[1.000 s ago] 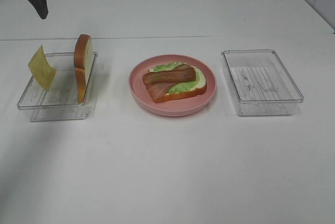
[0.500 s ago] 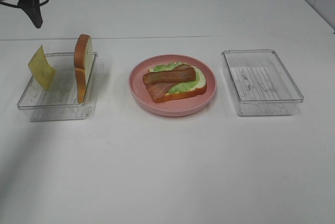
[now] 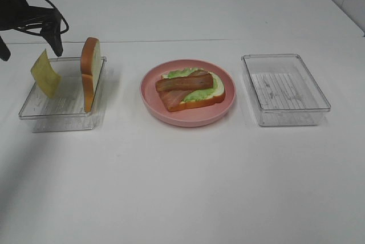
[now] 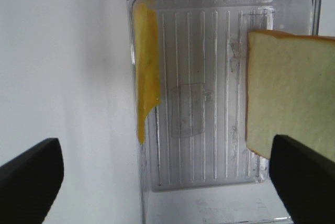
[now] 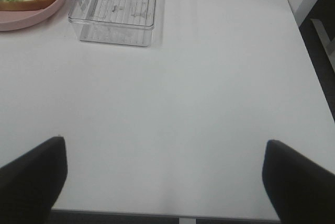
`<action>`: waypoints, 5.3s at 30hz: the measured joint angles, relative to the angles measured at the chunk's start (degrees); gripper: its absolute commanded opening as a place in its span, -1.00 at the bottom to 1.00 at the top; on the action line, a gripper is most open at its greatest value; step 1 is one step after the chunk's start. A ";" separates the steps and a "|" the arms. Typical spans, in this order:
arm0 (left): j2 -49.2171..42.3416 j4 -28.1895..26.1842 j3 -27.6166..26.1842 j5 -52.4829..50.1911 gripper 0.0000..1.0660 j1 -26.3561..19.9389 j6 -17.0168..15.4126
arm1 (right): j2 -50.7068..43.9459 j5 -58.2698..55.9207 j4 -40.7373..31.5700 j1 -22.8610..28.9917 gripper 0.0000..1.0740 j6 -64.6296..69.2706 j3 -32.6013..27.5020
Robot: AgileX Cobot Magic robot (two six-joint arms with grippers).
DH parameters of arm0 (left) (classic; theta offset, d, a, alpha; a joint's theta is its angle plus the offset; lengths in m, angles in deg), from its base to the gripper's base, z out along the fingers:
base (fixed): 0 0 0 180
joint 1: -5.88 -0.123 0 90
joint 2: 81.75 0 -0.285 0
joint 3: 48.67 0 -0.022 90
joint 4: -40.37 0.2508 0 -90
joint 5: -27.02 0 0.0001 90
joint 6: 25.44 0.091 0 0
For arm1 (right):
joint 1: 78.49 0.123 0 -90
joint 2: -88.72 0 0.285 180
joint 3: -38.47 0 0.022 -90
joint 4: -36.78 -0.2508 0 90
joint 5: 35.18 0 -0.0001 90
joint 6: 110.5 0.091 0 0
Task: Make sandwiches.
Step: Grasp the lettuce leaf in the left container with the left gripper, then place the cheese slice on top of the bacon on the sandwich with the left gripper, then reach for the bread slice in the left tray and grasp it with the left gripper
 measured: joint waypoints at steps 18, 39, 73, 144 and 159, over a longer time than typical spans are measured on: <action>4.53 0.00 0.00 -4.64 0.83 0.00 -0.63 | 0.00 0.06 0.00 0.00 0.84 0.00 0.00; 6.53 2.64 0.17 -5.21 -0.43 0.00 -3.61 | 0.00 0.06 0.00 0.00 0.84 0.00 0.00; -5.16 2.58 -2.92 -6.93 -1.00 3.67 -3.84 | 0.00 0.06 0.00 0.00 0.84 0.00 0.00; 15.87 -23.89 -12.61 -15.64 0.89 24.06 3.50 | 0.00 0.06 0.00 0.00 0.84 0.00 0.00; 15.18 -5.61 -33.46 1.66 0.89 24.06 -5.44 | 0.00 0.06 0.00 0.00 0.84 0.00 0.00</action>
